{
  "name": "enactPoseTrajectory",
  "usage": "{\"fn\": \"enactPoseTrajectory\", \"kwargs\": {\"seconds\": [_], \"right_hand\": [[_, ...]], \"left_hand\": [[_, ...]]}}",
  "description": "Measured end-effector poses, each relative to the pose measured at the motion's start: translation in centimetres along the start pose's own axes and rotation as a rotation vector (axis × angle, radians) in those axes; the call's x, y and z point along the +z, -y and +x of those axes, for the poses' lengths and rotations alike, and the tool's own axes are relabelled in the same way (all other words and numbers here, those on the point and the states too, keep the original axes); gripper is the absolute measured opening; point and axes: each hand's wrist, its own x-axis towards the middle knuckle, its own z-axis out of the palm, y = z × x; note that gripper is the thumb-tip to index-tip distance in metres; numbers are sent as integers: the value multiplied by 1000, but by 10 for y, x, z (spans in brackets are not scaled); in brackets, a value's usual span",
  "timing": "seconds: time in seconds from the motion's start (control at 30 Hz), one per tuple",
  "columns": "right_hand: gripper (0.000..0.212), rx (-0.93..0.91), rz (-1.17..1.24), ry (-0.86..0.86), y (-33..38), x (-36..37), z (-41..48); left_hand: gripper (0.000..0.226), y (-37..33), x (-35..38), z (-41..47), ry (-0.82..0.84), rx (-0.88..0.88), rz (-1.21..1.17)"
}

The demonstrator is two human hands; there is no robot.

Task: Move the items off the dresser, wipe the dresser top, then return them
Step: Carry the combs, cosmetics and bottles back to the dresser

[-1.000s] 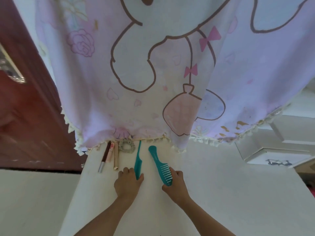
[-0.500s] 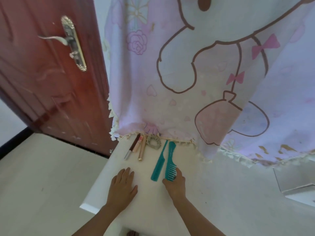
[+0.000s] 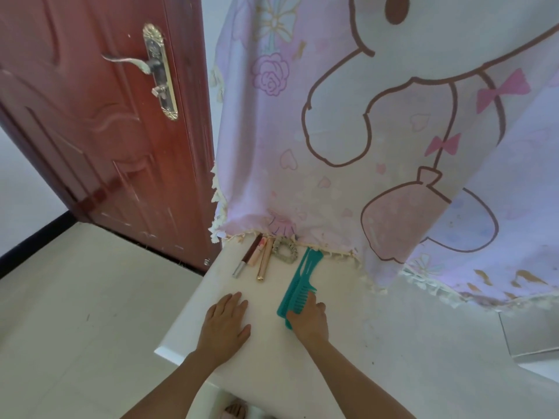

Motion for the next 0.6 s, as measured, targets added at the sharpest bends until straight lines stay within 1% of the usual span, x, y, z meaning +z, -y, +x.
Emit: {"fn": "enactPoseTrajectory", "kwargs": {"seconds": [0.1, 0.2, 0.23, 0.27, 0.33, 0.37, 0.4, 0.47, 0.5, 0.6], "right_hand": [[54, -22, -66, -29, -2, 1, -3], [48, -52, -64, -46, -4, 0, -6], [48, -72, -52, -52, -6, -1, -6], [49, -90, -36, -59, -7, -3, -7], [52, -116, -3, -81, -9, -9, -10], [53, -133, -1, -98, -9, -12, -11], [53, -154, -17, -114, -9, -16, -13], [53, -219, -88, -150, -9, -25, -14], [53, -260, -129, -163, -7, -30, -14], [52, -391, -272, -166, 2, -42, -11]], "left_hand": [[53, 3, -2, 0, 31, 13, 15], [56, 3, -3, 1, 4, 8, 37], [62, 0, -10, -2, 24, -11, 36], [73, -1, -14, -2, 47, -20, 2], [95, -2, -12, 2, 26, 19, -37], [97, -3, -16, 2, 41, 12, -66], [90, -2, -19, 3, 40, 16, -67], [65, -2, -26, 7, 19, 32, -65], [60, -2, -29, 10, -8, 42, -66], [57, 1, -42, 13, -104, 36, -85]]}}
